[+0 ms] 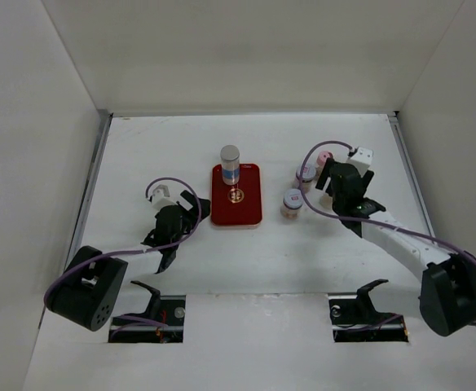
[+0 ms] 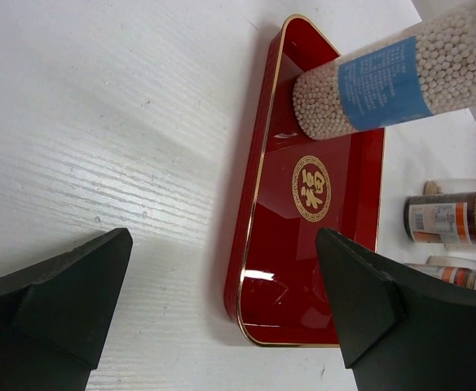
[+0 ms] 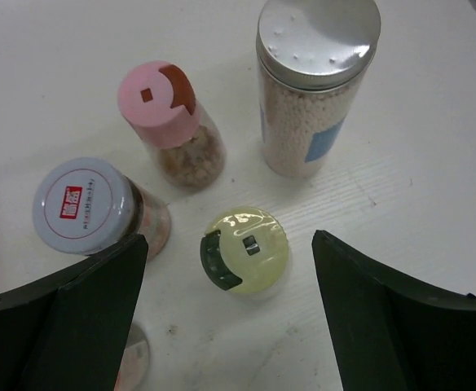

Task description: Organize the condiment bottles

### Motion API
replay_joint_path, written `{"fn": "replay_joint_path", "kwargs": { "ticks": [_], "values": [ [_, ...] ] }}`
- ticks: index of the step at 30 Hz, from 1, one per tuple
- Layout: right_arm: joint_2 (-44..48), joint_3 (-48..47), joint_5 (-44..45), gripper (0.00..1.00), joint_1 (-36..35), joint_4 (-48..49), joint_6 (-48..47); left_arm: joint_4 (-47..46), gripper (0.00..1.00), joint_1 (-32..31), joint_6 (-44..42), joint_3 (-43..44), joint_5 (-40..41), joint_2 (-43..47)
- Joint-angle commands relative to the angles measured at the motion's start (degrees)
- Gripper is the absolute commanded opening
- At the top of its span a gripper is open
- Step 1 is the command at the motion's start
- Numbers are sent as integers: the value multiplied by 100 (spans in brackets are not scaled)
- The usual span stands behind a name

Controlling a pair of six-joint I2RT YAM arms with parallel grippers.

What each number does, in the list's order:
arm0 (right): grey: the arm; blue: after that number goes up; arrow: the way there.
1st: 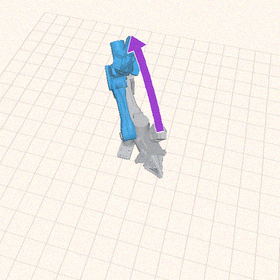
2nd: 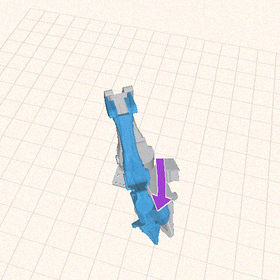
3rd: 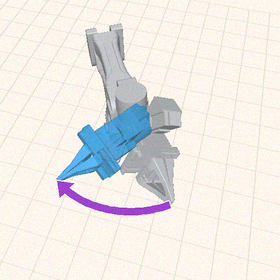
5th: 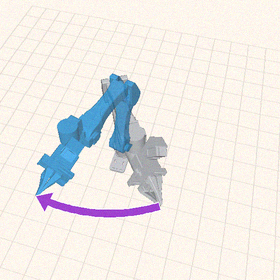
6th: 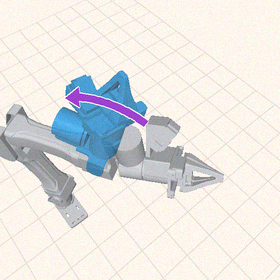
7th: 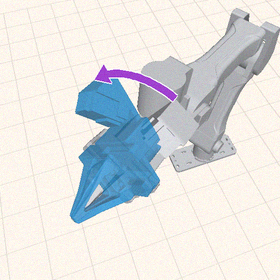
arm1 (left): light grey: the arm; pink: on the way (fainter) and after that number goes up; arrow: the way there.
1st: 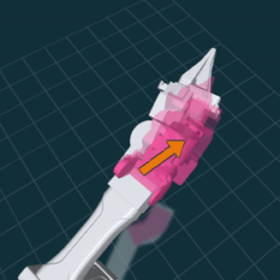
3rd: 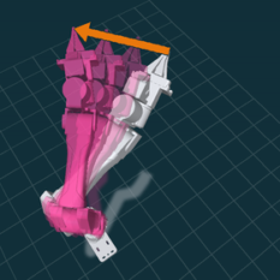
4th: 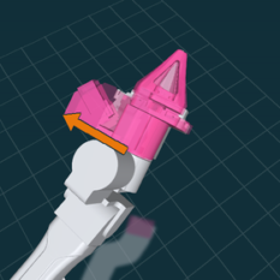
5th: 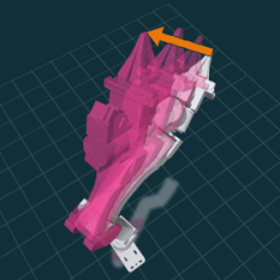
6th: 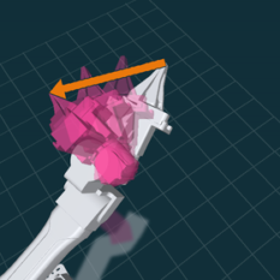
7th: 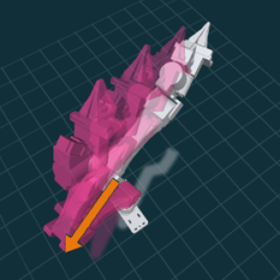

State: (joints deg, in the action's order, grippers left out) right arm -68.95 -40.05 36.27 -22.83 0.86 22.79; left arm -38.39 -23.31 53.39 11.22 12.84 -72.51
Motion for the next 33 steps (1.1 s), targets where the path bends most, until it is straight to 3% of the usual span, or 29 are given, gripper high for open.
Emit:
{"fn": "replay_joint_path", "kwargs": {
  "ticks": [1,6,11,13,19,23,27,33],
  "values": [
    [-144,-64,-155,89,108,54,226,-309,100,-29,32,134,-36,-17],
    [-663,-170,-173,80,301,326,261,-309,100,-29,23,99,-27,79],
    [-857,-248,-173,54,389,450,297,-309,100,-20,23,64,-45,123],
    [-525,-179,2,45,363,467,262,-309,100,-29,23,64,-36,158],
    [592,-423,670,44,-453,520,-431,-318,100,-46,32,73,-45,114],
    [611,-889,715,44,-1095,765,-766,-318,100,-38,32,91,-45,18],
    [-117,-1320,-39,44,-1421,1389,-741,-318,100,-55,40,82,-1,88],
    [-2023,-2514,-682,44,-1852,1654,-582,-318,100,-11,32,38,8,141]
  ]
}}
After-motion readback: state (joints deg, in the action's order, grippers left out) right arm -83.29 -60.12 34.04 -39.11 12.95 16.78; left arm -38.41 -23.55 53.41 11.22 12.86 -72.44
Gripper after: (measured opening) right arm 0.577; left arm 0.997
